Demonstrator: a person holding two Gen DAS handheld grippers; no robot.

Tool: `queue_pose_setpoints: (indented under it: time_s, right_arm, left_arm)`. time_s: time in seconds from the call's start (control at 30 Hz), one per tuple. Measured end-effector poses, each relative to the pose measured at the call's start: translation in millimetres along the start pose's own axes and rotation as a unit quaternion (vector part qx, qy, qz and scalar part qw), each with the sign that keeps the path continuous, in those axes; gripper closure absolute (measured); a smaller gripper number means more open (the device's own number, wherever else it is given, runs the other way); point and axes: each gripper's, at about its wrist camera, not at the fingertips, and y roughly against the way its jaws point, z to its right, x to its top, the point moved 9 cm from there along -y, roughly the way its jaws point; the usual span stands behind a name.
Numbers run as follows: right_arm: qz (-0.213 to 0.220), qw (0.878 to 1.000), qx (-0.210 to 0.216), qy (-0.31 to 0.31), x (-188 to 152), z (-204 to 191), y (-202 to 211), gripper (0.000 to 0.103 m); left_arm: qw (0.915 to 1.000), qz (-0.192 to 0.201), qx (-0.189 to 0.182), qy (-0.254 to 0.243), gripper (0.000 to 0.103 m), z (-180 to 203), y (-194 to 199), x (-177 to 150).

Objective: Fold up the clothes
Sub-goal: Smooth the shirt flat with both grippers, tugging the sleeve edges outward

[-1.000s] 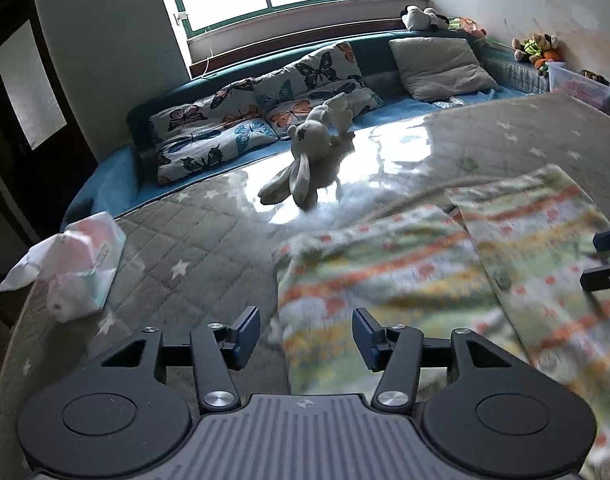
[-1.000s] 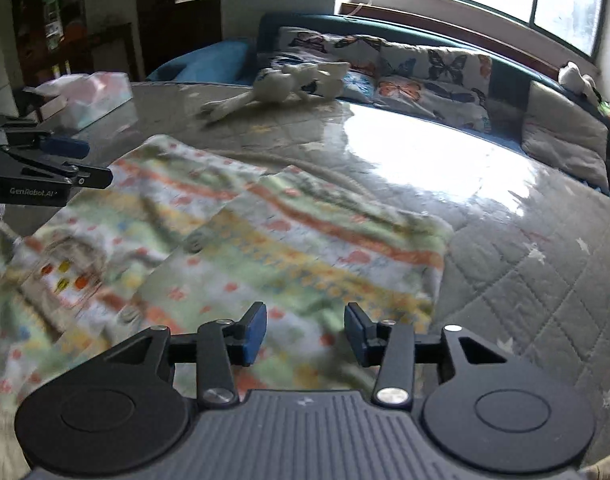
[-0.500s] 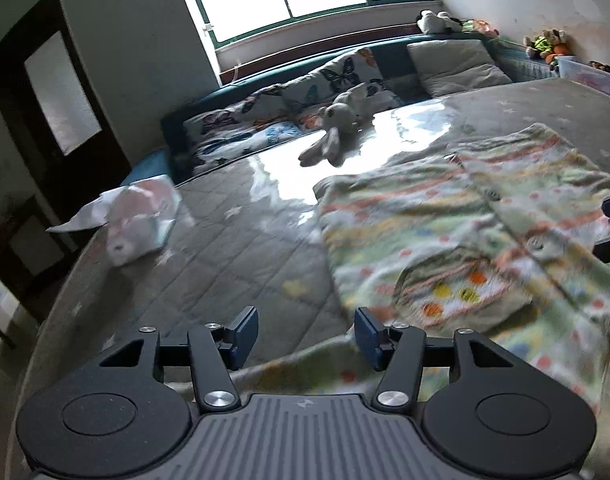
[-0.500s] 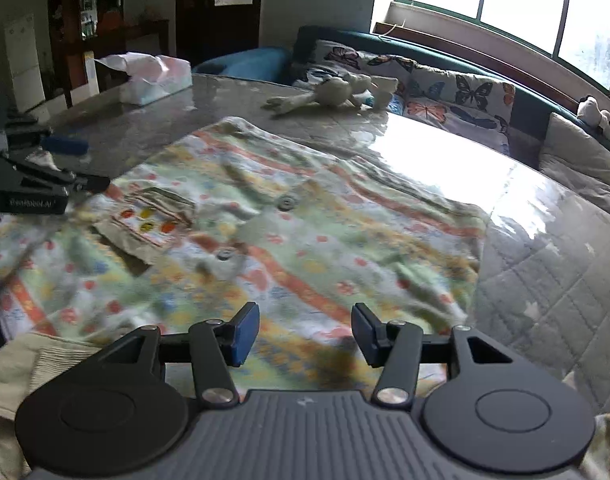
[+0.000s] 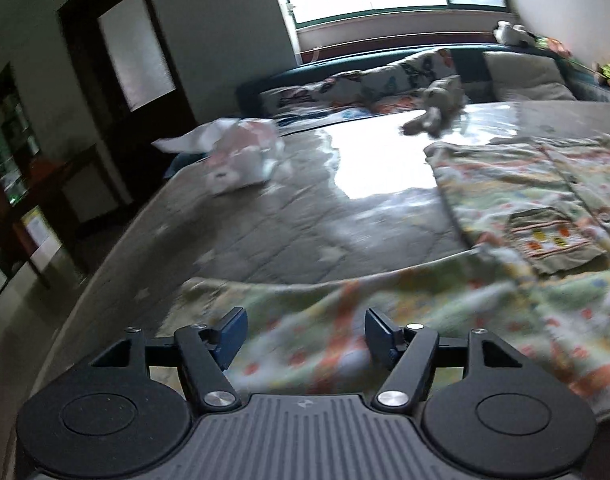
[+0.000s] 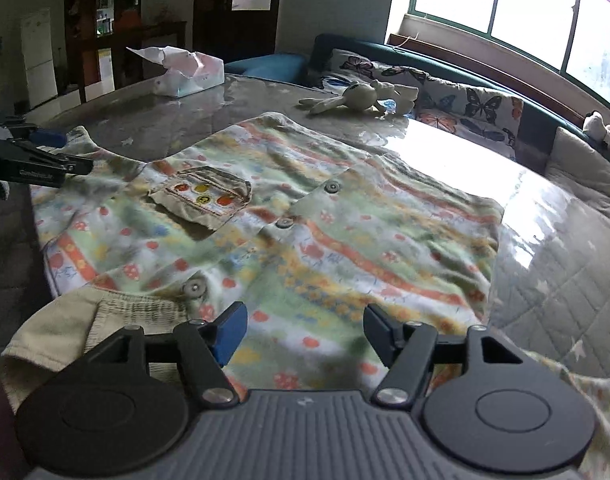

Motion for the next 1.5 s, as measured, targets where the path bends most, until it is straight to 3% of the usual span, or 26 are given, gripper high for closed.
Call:
queue_pose_setpoints:
  time_s: [0.33,0.4,0.43,0.47,0.5,0.63,0.73,0.97,1.07,1.13,1.27,1.5]
  right_arm:
    - [0.004,1.0,0.0,-0.015,-7,1,6,0.027]
    - [0.005,1.0,0.0,-0.018,-8,2,7,0.027]
    - [0.005,1.0,-0.001,-0.019,-8,2,7,0.027]
    - [0.005,1.0,-0.001,-0.02,-8,2,7,0.026]
    - [0.006,1.0,-0.001,-0.02,-9,3,8,0.026]
    - [0.007,1.0,-0.002,-0.024,-10,5,9,0.025]
    - [0.011,0.999,-0.006,-0.033,-11,10,12,0.025]
    - [0.014,0.999,-0.017,-0.048,-21,20,27,0.025]
    - [0.009,0.999,-0.022,-0.046,-28,22,30,0.025]
    - [0.011,0.998,-0.025,-0.051,-32,25,34,0.025]
    - [0.015,0.998,-0.029,-0.06,-38,30,42,0.024]
    - [0.028,0.996,-0.04,-0.081,-44,46,55,0.024]
  left_arm:
    - [0.9926,-0.029,0.068,0.096,0.037,-76,-9,-19]
    - [0.9907,-0.036,0.07,0.111,0.056,-85,-13,-21]
    - [0.9903,-0.036,0.067,0.116,0.059,-88,-14,-21]
    - [0.9901,-0.036,0.065,0.119,0.075,-90,-15,-20]
    - [0.9904,-0.035,0.066,0.117,0.084,-91,-16,-20]
    - [0.9901,-0.032,0.1,0.092,0.097,-96,-25,-20]
    - [0.9894,-0.032,0.107,0.092,0.096,-100,-28,-19]
    - [0.9904,-0.024,0.092,0.1,0.089,-90,-12,-10]
    - [0.9926,-0.016,0.069,0.098,0.057,-70,2,-2]
    - [0.9954,-0.008,0.047,0.083,0.051,-51,12,3]
    - [0.9982,0.004,-0.008,0.06,0.028,-10,29,12]
    - [0.9956,0.027,-0.089,0.013,0.021,62,50,29]
